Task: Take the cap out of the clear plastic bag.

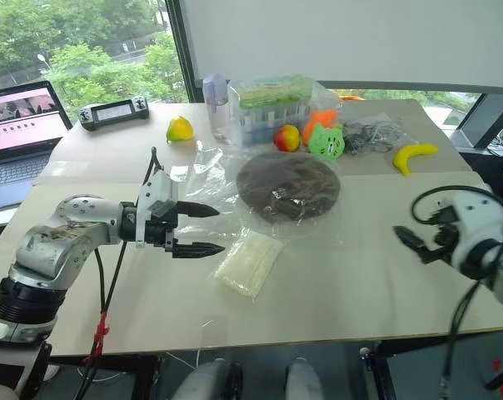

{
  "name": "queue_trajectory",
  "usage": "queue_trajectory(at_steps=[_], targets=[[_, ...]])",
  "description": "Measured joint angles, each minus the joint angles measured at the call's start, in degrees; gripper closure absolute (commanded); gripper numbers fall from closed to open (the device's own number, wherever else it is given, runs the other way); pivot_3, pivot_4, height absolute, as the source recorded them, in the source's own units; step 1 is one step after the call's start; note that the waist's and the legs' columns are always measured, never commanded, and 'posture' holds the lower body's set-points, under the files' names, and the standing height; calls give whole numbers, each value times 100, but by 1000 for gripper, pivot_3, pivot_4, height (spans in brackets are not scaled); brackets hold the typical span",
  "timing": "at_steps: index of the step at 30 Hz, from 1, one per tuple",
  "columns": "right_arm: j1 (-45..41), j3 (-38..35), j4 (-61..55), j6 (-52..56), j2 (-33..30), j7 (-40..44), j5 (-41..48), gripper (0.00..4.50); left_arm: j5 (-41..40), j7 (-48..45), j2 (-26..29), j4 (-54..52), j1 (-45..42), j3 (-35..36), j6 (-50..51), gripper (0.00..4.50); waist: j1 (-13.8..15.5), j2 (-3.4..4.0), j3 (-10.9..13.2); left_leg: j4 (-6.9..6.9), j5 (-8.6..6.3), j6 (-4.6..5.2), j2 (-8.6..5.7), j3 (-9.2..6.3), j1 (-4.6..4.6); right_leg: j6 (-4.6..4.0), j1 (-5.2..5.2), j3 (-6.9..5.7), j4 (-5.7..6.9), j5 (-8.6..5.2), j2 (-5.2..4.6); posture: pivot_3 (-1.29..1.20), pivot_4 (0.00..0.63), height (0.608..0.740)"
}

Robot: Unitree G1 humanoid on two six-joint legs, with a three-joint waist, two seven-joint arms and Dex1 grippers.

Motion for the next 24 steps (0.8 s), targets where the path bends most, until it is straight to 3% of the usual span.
queue_trajectory(at_steps=[4,7,14,22,24], targets=[[-578,940,-1059,851,543,-154,781,65,218,-8,-20,374,-12,0,-362,0,13,-1,0,1,3,-4,0,1,-29,-8,-40,5,9,6,-1,0,150,739],[-1108,1664,-1287,1126,1109,-502,858,65,293,-95,10,551,-16,-5,-472,0,10,-3,2,3,4,-6,-2,1,-42,-8,-52,3,10,8,-2,0,150,739],[-2190,3411,-804,1019,1975,-927,86,65,510,-291,97,586,1,-65,-682,0,17,-7,4,7,9,-14,-7,0,-46,-7,-58,-6,17,9,0,0,150,739],[-2163,4878,-49,269,2082,-849,-1059,65,787,-274,203,592,193,-83,-935,0,-19,-7,3,7,14,-22,-10,1,-42,-7,-58,-7,26,9,3,0,150,739],[-2165,4966,90,21,2085,-752,-1250,580,785,-325,271,497,201,-84,-920,0,-33,-8,3,7,14,-22,-10,0,-35,-7,-54,-8,28,10,4,0,150,739]])
